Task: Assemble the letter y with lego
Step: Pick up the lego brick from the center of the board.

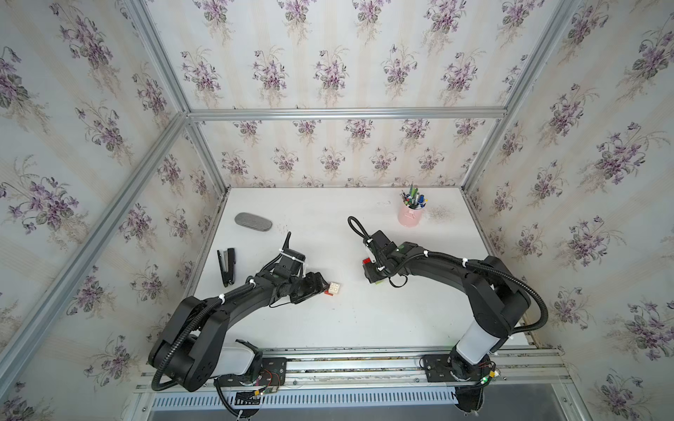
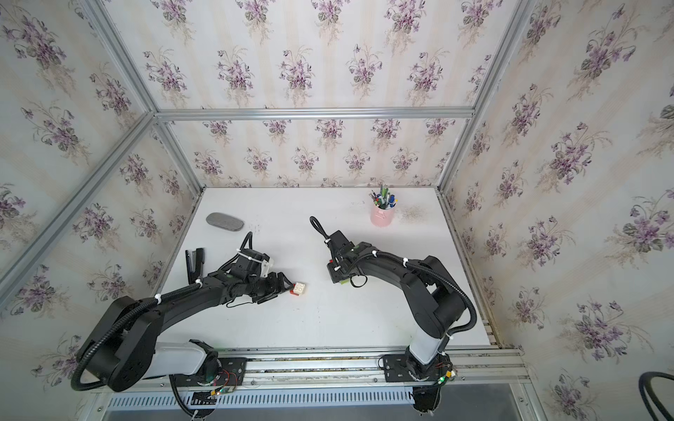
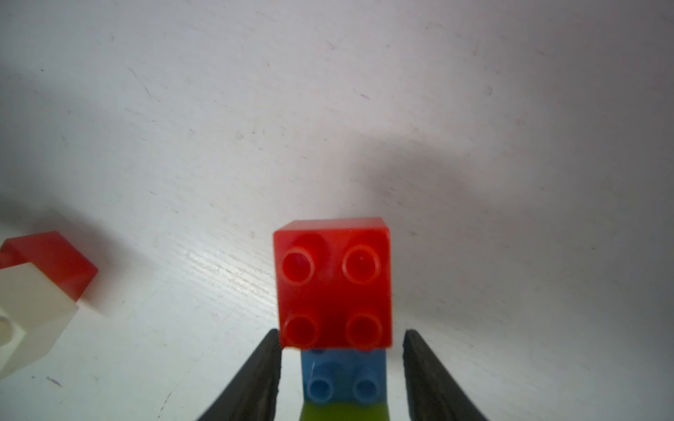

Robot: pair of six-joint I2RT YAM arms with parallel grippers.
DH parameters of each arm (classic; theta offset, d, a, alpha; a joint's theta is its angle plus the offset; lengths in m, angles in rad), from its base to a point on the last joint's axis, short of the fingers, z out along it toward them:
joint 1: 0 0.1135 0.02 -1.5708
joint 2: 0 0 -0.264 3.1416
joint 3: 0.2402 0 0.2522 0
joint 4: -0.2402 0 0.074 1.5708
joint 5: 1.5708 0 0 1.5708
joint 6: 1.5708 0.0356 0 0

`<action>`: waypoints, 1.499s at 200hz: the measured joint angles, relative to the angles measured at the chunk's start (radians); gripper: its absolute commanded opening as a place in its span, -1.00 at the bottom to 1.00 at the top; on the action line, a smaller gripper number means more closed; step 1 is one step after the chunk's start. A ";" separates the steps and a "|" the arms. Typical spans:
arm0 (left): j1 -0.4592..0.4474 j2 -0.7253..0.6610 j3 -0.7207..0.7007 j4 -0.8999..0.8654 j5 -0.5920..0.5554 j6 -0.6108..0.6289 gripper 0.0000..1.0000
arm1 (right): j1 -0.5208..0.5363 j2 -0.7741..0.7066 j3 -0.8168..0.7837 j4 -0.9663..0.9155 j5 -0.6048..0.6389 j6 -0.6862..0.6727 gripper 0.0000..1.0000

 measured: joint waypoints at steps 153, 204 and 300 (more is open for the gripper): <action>0.000 0.003 -0.021 0.039 0.037 -0.003 0.51 | -0.001 0.023 -0.001 0.009 -0.020 -0.001 -0.18; -0.001 0.023 -0.024 0.063 0.045 -0.003 0.50 | -0.002 0.027 -0.001 0.009 -0.023 -0.001 -0.26; -0.001 0.026 -0.034 0.087 0.052 -0.003 0.45 | -0.002 0.035 0.007 0.016 -0.027 -0.018 -0.43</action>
